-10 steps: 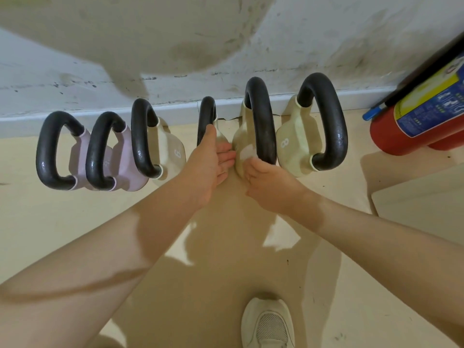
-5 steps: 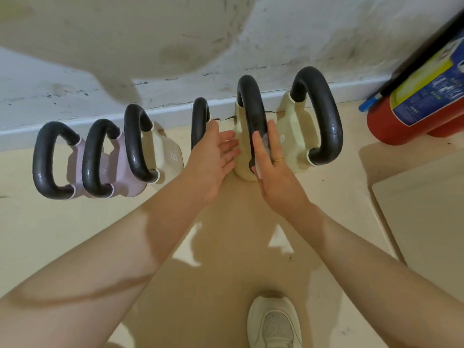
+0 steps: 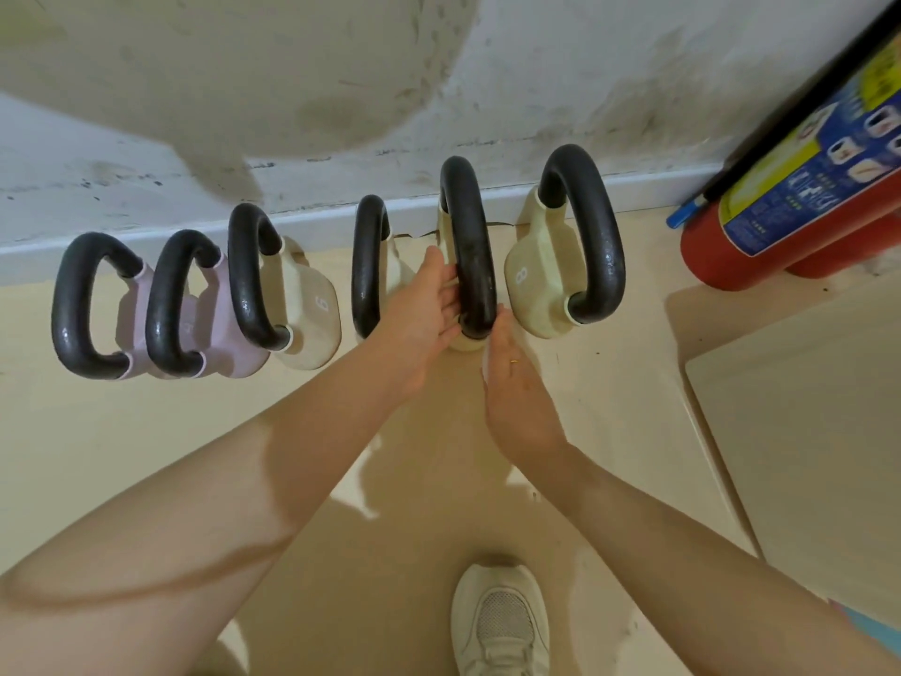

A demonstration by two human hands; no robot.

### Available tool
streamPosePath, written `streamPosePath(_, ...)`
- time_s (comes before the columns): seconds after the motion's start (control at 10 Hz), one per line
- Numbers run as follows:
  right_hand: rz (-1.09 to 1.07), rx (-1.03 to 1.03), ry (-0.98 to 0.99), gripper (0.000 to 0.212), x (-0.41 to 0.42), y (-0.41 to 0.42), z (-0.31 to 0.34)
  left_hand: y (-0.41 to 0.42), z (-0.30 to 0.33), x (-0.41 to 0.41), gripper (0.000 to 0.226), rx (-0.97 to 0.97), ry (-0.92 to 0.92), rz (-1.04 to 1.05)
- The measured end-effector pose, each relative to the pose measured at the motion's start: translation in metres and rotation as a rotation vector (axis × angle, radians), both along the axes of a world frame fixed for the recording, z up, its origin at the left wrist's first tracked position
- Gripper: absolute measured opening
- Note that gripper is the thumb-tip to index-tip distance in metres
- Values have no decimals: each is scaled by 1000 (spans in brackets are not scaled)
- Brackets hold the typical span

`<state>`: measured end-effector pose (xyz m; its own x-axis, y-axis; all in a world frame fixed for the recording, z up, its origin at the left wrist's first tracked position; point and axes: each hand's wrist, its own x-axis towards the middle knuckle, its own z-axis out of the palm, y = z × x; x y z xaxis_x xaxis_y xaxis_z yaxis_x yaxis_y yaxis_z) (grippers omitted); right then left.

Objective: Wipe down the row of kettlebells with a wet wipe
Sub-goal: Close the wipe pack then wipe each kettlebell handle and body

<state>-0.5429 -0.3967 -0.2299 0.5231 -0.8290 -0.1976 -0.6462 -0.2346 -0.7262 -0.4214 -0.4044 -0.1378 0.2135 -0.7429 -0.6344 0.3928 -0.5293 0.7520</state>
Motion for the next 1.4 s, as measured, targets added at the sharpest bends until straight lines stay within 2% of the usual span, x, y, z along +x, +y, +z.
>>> streamPosePath(0.1, 311, -75, 263, 52, -22, -11, 22, -1, 8, -3, 55, 30, -11, 6)
streamPosePath(0.2, 138, -18, 205, 47, -30, -38, 52, -3, 13, -3, 46, 69, -110, -8)
streamPosePath(0.3, -197, 20, -276, 23, -21, -56, 93, -5, 18, -7, 35, -42, -604, -213)
streamPosePath(0.4, -323, 339, -577, 17, -14, -63, 126, -3, 32, -14, 32, -295, -722, -224)
streamPosePath(0.5, -369, 517, -705, 30, -13, -67, 137, -5, 42, -21, 38, -329, -590, -232)
streamPosePath(0.6, -456, 566, -679, 49, -17, -71, 138, -10, 46, -25, 31, -221, -615, -296)
streamPosePath(0.7, -495, 567, -570, 14, -22, -83, 140, -22, 45, -27, 19, -216, -639, -272)
streamPosePath(0.8, -572, 609, -399, 15, -34, -106, 137, -36, 41, -27, 7, -223, -613, -183)
streamPosePath(0.9, -608, 764, -509, 20, -48, -125, 135, -55, 39, -31, 4, -225, -522, -117)
streamPosePath(1.0, -832, 879, -834, 19, -59, -145, 133, -77, 37, -39, 9, -217, -530, -42)
streamPosePath(1.1, -1122, 672, -965, 15, -67, -170, 126, -102, 29, -49, 31, -156, -648, -179)
streamPosePath(1.2, -1103, 336, -690, 28, -65, -188, 123, -125, 19, -56, 57, 53, -563, -273)
streamPosePath(1.3, -984, 231, -495, 36, -52, -202, 113, -141, 8, -60, 55, 115, -390, -277)
streamPosePath(1.4, -788, 299, -493, 39, -31, -209, 107, -145, 0, -64, 50, 102, -199, -241)
